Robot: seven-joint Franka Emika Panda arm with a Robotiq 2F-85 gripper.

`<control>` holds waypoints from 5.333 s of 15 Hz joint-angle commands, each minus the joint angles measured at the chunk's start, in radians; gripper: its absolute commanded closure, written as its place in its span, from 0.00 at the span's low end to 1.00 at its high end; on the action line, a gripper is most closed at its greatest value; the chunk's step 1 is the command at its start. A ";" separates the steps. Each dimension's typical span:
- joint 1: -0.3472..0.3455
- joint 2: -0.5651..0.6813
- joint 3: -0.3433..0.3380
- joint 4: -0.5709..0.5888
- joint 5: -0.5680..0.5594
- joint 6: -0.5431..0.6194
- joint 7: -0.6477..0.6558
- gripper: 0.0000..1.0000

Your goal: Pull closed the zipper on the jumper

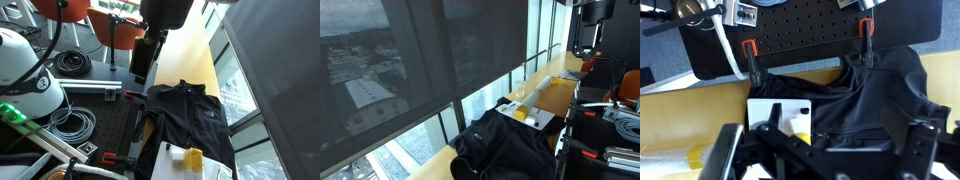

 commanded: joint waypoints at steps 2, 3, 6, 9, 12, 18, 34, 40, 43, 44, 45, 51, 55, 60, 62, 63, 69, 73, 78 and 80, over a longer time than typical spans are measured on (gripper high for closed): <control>-0.004 0.000 0.003 0.001 0.002 -0.002 -0.002 0.00; -0.002 0.008 0.004 0.002 0.003 0.006 -0.002 0.00; 0.005 0.037 0.008 0.000 0.009 0.047 -0.002 0.00; 0.010 0.099 0.007 0.008 0.014 0.142 -0.005 0.00; 0.007 0.207 0.008 0.038 0.007 0.286 -0.003 0.00; 0.022 0.460 0.034 0.164 -0.006 0.474 0.006 0.00; 0.061 1.123 -0.029 0.591 -0.064 0.685 -0.028 0.00; 0.077 1.274 -0.053 0.657 -0.069 0.718 -0.046 0.00; 0.093 1.317 -0.064 0.683 -0.070 0.730 -0.046 0.00; 0.098 1.328 -0.065 0.691 -0.071 0.730 -0.047 0.00; 0.105 1.341 -0.068 0.699 -0.074 0.732 -0.046 0.00; 0.157 1.409 -0.107 0.740 -0.117 0.735 -0.042 0.00; 0.171 1.440 -0.125 0.769 -0.123 0.732 -0.039 0.00; 0.178 1.466 -0.133 0.799 -0.121 0.730 -0.037 0.00; 0.178 1.471 -0.132 0.804 -0.120 0.730 -0.036 0.00; 0.179 1.473 -0.132 0.804 -0.120 0.731 -0.036 0.00; 0.179 1.489 -0.133 0.813 -0.118 0.729 -0.037 0.00; 0.181 1.492 -0.133 0.820 -0.118 0.727 -0.035 0.03; 0.188 1.497 -0.136 0.821 -0.120 0.726 -0.030 0.44; 0.189 1.499 -0.138 0.822 -0.120 0.725 -0.030 0.60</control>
